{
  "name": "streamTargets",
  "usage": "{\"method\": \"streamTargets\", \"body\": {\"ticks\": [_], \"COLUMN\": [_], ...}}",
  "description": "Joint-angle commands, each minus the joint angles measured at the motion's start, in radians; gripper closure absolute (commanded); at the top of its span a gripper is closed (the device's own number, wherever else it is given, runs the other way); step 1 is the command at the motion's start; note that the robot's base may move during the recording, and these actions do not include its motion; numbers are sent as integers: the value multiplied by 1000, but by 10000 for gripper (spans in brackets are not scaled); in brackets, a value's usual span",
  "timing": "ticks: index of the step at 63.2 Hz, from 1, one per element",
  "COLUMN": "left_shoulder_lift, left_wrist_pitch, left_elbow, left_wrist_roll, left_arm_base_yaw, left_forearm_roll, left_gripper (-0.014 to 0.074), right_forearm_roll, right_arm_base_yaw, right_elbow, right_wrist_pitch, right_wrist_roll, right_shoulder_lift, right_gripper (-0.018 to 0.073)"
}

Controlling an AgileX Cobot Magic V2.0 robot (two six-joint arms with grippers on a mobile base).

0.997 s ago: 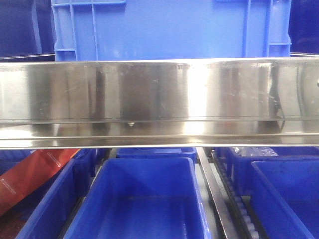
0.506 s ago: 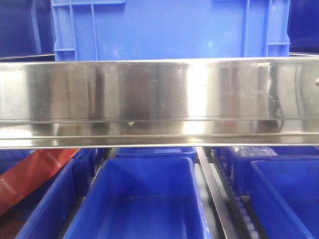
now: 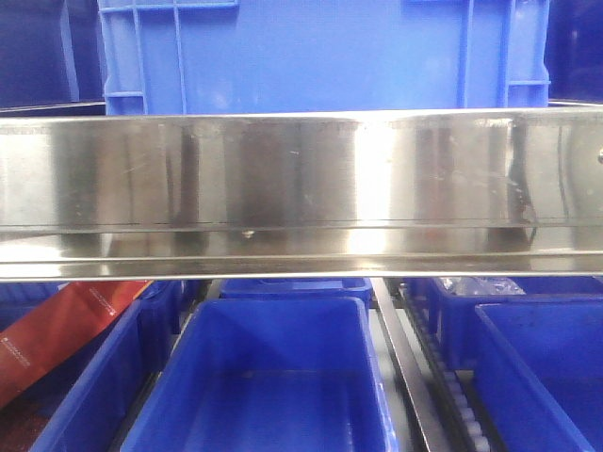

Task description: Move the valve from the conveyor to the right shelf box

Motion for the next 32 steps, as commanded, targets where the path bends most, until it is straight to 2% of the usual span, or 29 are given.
{"method": "streamTargets", "body": {"ticks": [1, 7, 14, 21, 26, 32], "left_shoulder_lift": [-6, -6, -4, 31, 70, 135], "left_wrist_pitch": [-32, -29, -18, 22, 49, 67], "left_elbow": [-6, -20, -73, -157, -214, -289], "left_wrist_roll": [-2, 32, 132, 139, 141, 191], "left_arm_base_yaw": [-6, -6, -6, -6, -6, -6], "left_forearm_roll": [-18, -30, -61, -64, -68, -108], "left_gripper": [708, 708, 708, 708, 708, 708], "right_forearm_roll": [36, 98, 172, 233, 240, 240], "right_arm_base_yaw": [-2, -2, -2, -2, 4, 33], "right_elbow": [-22, -24, -29, -39, -62, -113], "right_wrist_pitch": [-11, 31, 40, 23, 31, 32], "right_wrist_roll": [-5, -5, -5, -5, -5, -11], "right_shoulder_lift": [-22, -22, -22, -22, -15, 12], "right_gripper": [722, 722, 722, 722, 722, 722]}}
